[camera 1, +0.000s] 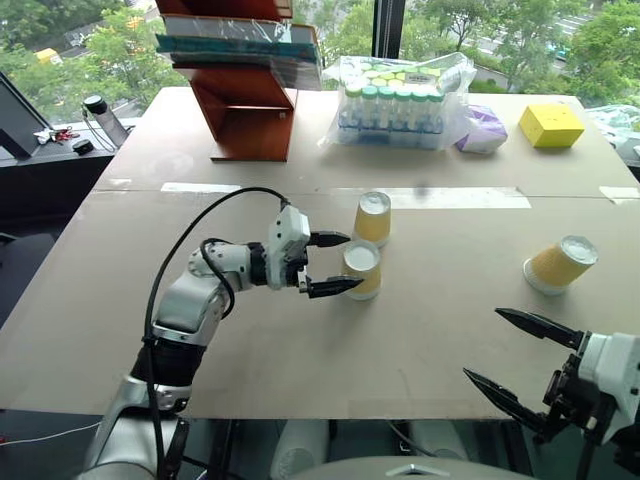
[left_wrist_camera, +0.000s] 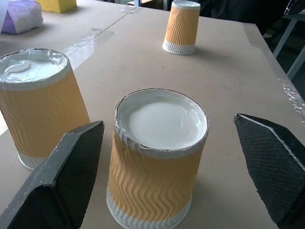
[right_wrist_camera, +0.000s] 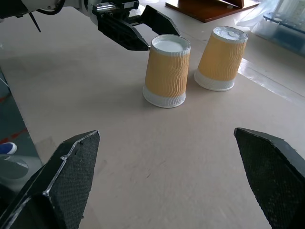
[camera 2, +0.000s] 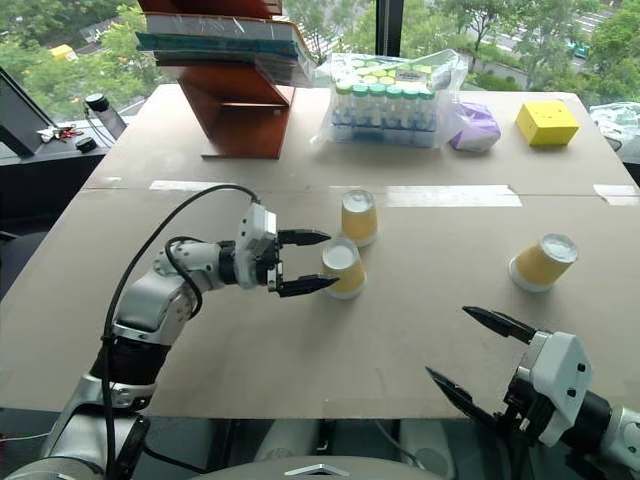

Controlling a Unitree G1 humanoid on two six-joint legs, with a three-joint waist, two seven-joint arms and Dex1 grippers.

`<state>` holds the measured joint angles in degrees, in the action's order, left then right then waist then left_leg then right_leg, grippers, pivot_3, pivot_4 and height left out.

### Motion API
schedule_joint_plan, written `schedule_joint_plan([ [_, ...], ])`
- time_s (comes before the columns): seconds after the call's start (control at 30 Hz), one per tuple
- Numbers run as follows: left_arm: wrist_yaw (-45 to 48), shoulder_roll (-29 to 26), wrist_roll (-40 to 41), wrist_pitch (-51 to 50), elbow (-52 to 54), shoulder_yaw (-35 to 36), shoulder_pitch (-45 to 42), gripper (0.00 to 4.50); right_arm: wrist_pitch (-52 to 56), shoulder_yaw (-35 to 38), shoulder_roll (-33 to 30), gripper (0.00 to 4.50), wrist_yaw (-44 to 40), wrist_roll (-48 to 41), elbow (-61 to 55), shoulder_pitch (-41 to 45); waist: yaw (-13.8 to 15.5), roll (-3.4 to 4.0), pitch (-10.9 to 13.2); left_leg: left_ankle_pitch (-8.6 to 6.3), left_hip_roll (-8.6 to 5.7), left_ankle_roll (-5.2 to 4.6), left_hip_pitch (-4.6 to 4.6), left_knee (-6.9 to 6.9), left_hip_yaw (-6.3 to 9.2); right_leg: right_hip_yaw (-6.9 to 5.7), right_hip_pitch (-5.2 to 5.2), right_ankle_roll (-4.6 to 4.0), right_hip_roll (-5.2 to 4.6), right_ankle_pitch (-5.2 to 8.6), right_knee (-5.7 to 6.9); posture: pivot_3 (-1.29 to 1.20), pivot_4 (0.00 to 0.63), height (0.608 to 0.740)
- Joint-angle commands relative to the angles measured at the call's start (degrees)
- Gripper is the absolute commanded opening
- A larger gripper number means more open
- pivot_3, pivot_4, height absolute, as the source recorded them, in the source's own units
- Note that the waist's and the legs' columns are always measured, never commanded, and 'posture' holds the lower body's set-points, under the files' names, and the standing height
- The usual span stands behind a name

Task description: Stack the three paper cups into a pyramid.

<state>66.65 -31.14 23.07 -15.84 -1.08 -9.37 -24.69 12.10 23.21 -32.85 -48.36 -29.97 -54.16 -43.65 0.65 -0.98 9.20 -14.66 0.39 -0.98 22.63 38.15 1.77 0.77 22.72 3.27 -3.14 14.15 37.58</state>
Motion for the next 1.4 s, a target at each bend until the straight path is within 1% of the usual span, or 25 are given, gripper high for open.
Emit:
schedule_joint_plan([
  [0.03, 1.7, 0.3, -1.9, 4.3, -2.8, 0.0, -1.0, 4.5, -3.2, -0.7, 1.6, 4.46, 0.5, 2.1, -0.7, -1.5, 0.0, 0.0, 0.0, 0.0, 0.0, 0.0, 0.0, 0.0, -0.01, 0.02, 0.01, 0.0, 0.0, 0.0, 0.0, 0.0, 0.15, 0.74],
  [0.07, 2.5, 0.6, -1.6, 4.9, -3.6, 0.1, -1.0, 4.5, -3.6, -1.2, 2.0, 4.46, 0.9, 2.6, -0.6, -1.6, -0.1, -0.02, 0.0, 0.0, 0.0, 0.0, 0.0, 0.0, -0.02, 0.02, 0.01, 0.0, 0.0, 0.0, 0.0, 0.0, 0.15, 0.74],
  [0.13, 3.6, 0.8, -1.3, 5.7, -4.9, 0.6, -0.9, 3.69, -4.1, -2.0, 2.5, 4.5, 1.4, 3.4, -0.6, -1.5, 0.0, -0.03, 0.0, 0.0, 0.06, 0.0, 0.0, 0.02, -0.02, 0.03, 0.01, -0.16, -0.02, 0.09, 0.0, 0.0, 0.15, 0.74],
  [0.23, 5.2, 0.4, -0.7, 6.8, -6.1, 1.6, -0.6, 2.54, -4.0, -3.3, 2.6, 4.5, 2.4, 4.2, -0.9, -0.8, 0.1, -0.03, 0.0, 0.0, 0.09, 0.0, 0.01, 0.03, -0.01, 0.03, 0.01, -0.17, -0.02, 0.09, 0.01, 0.0, 0.15, 0.74],
  [0.27, 5.5, 0.2, -0.5, 6.9, -6.4, 2.0, -0.7, 2.48, -3.7, -3.8, 2.6, 4.5, 2.9, 4.5, -1.1, -0.3, 0.1, -0.03, 0.0, 0.0, 0.09, 0.0, 0.01, 0.03, 0.0, 0.02, 0.0, -0.17, -0.02, 0.09, 0.01, 0.0, 0.15, 0.74],
  [0.43, 6.6, 0.3, 0.1, 7.8, -7.4, 3.6, -0.8, 2.48, -3.2, -5.9, 2.0, 4.5, 3.9, 4.8, -0.5, 1.6, 0.1, -0.03, 0.0, 0.0, 0.08, 0.0, 0.01, 0.04, -0.01, 0.02, 0.0, -0.17, -0.02, 0.09, 0.01, 0.0, 0.15, 0.74],
  [0.57, 7.9, -1.1, 0.5, 8.0, -8.0, 5.3, -0.1, 2.48, -3.1, -7.4, 1.7, 4.5, 4.1, 4.8, -0.4, 2.0, 0.0, -0.02, 0.0, 0.0, 0.09, 0.0, 0.02, 0.04, 0.02, -0.01, 0.01, -0.16, -0.02, 0.09, 0.02, 0.0, 0.15, 0.74],
  [0.67, 11.4, -2.4, 3.6, 3.7, -5.2, 5.2, 0.8, 2.48, -2.3, -9.5, 1.8, 4.5, 5.8, 6.0, -0.9, 3.4, 0.0, -0.02, 0.0, 0.0, 0.1, 0.0, 0.01, 0.03, 0.01, 0.0, 0.01, -0.17, -0.01, 0.09, 0.02, 0.0, 0.15, 0.74],
  [0.77, 9.4, -0.6, 2.6, 2.9, -3.2, 3.7, -0.3, 3.32, -1.9, -11.0, 2.4, 4.5, 7.6, 6.1, -0.9, 4.6, 0.2, -0.03, 0.0, 0.0, 0.11, 0.0, 0.02, 0.04, 0.02, 0.0, 0.01, -0.17, -0.02, 0.09, 0.01, 0.0, 0.15, 0.74],
  [0.83, 7.4, 0.6, 1.1, 1.9, -2.1, 2.5, -1.5, 4.28, -1.9, -11.8, 2.3, 4.5, 8.1, 7.3, -0.5, 4.8, 0.4, -0.03, 0.0, 0.0, 0.08, 0.0, 0.08, 0.09, 0.07, 0.0, 0.0, -0.17, -0.03, 0.09, 0.0, 0.0, 0.15, 0.74],
  [0.87, 7.1, 1.1, 0.2, 1.7, -1.7, 1.4, -2.3, 4.4, -1.7, -12.2, 2.3, 4.5, 8.5, 7.4, -0.5, 4.9, 0.4, -0.04, 0.0, 0.0, 0.06, 0.0, 0.1, 0.1, 0.08, 0.0, 0.0, -0.16, -0.03, 0.09, 0.0, 0.0, 0.15, 0.74],
  [0.97, 6.3, 2.9, -1.7, 1.7, -2.0, -1.2, -4.5, 4.4, -1.5, -12.9, 2.3, 4.5, 9.2, 7.7, -1.0, 4.7, 0.1, -0.04, 0.0, 0.0, -0.03, 0.0, 0.11, 0.12, 0.07, 0.02, -0.01, -0.11, -0.02, 0.06, 0.01, 0.0, 0.15, 0.74],
  [1.13, 3.0, 9.0, -5.9, 3.4, -5.5, -5.6, -8.4, 4.4, -2.3, -11.1, 2.7, 4.5, 9.8, 7.7, -0.8, 2.7, 0.2, -0.05, 0.0, 0.0, -0.05, 0.0, 0.12, 0.12, 0.07, -0.03, 0.0, 0.01, 0.04, -0.01, 0.02, 0.0, 0.15, 0.74],
  [1.3, 0.6, 12.9, -8.7, 4.0, -8.4, -8.3, -10.5, 4.4, -2.3, -10.7, 3.2, 4.5, 10.8, 7.9, -2.4, 1.0, 0.0, -0.04, 0.0, 0.0, -0.04, 0.0, 0.1, 0.11, 0.07, 0.05, 0.0, 0.01, 0.05, -0.01, 0.02, 0.0, 0.15, 0.74],
  [1.4, -0.2, 14.3, -10.3, 5.3, -10.8, -9.1, -11.3, 4.4, -2.5, -10.4, 3.7, 4.5, 11.4, 8.2, -3.4, -0.9, 0.1, -0.04, 0.0, 0.0, -0.04, 0.0, 0.1, 0.12, 0.08, -0.01, 0.0, 0.02, 0.07, 0.0, 0.03, 0.0, 0.15, 0.74],
])
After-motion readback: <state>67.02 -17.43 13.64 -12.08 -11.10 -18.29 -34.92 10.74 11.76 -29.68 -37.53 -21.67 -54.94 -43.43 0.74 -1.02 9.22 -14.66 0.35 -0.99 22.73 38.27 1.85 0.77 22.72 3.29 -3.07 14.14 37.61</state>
